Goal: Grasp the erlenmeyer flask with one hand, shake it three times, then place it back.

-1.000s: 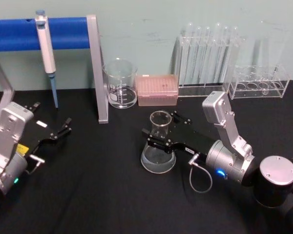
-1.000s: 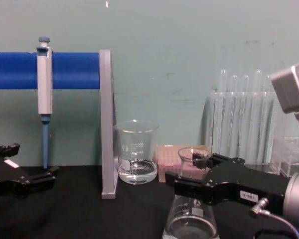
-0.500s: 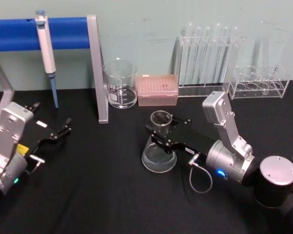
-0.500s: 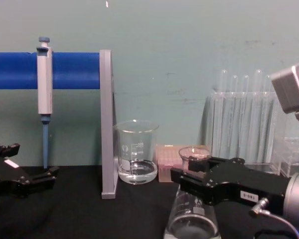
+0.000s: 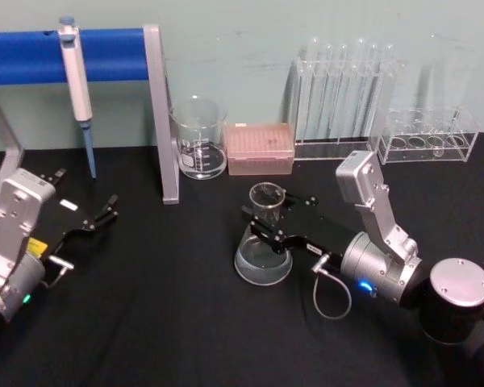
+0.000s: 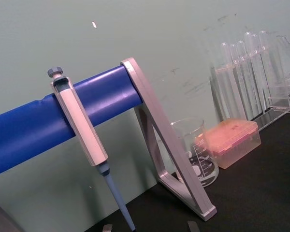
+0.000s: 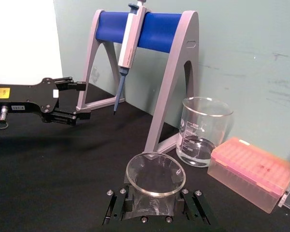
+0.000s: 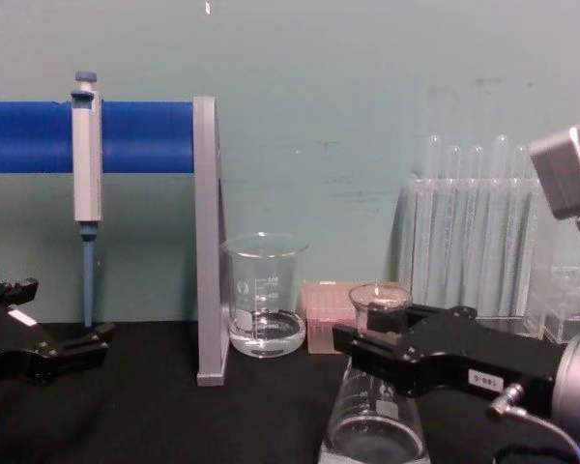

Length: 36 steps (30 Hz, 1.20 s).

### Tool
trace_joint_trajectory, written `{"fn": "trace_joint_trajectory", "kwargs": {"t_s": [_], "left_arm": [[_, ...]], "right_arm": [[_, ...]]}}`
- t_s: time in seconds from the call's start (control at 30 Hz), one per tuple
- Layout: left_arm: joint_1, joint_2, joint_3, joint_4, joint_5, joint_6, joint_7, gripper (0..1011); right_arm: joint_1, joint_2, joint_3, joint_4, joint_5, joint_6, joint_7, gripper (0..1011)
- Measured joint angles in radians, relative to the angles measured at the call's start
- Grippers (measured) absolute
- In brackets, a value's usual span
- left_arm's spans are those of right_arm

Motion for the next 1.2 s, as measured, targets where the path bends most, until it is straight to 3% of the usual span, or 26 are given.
{"fn": "trace_joint_trajectory", "kwargs": {"t_s": [0.47, 0.77, 1.2], "left_arm": [[0.0, 0.0, 0.0, 0.0, 0.0, 0.0, 0.0, 1001], [0.0, 0.0, 0.0, 0.0, 0.0, 0.0, 0.0, 1001], [0.0, 0.0, 0.0, 0.0, 0.0, 0.0, 0.0, 1001]], "right_arm": [[-0.02, 0.017, 0.028, -0.082, 0.016, 0.025, -0.019, 451], [-0.036, 0.033, 0.059, -0.177, 0.023, 0.09, -0.067, 451], [-0.057, 0.063, 0.091, -0.285, 0.052, 0.122, -0.078, 451]]}}
